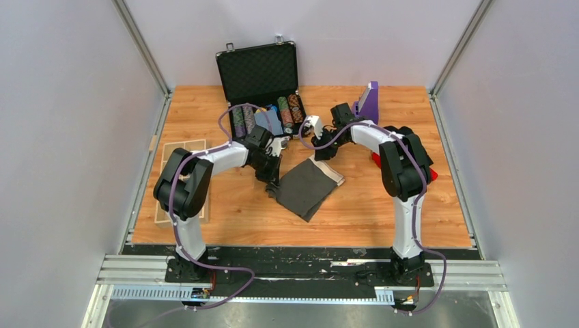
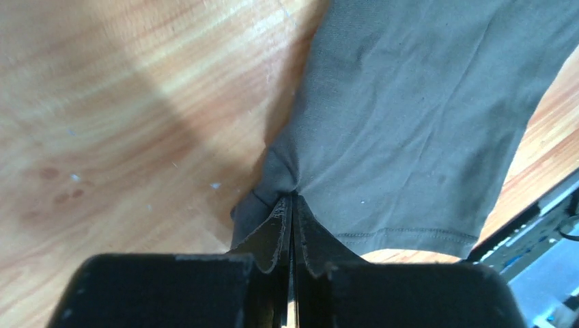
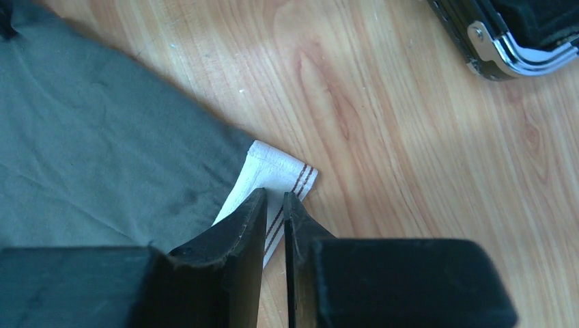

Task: Roll the underwear
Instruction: Fold the underwear at the center of the board.

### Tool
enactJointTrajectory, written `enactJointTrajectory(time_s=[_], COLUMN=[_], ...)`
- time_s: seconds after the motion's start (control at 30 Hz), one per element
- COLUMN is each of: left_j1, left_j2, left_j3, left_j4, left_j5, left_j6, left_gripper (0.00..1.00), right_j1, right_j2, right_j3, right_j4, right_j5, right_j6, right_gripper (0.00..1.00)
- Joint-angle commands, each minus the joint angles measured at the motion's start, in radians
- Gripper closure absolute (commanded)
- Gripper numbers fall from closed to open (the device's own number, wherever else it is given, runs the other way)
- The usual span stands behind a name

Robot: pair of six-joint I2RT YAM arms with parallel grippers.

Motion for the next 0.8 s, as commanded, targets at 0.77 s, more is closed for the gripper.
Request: enactJointTrajectory(time_s=[0.77], left_j1=[0.009], left_j2=[-0.093], left_j3=[0.257], left_j4=[0.03], left_j5=[0.025], left_j6=[0.51], left_gripper=[0.62], right_j1=[0.002], right_j2=[-0.41], right_j3=[-0.264], right_j4=[-0.029], right_j5=[0.197], right_j6=[0.316], right_gripper=[0.68])
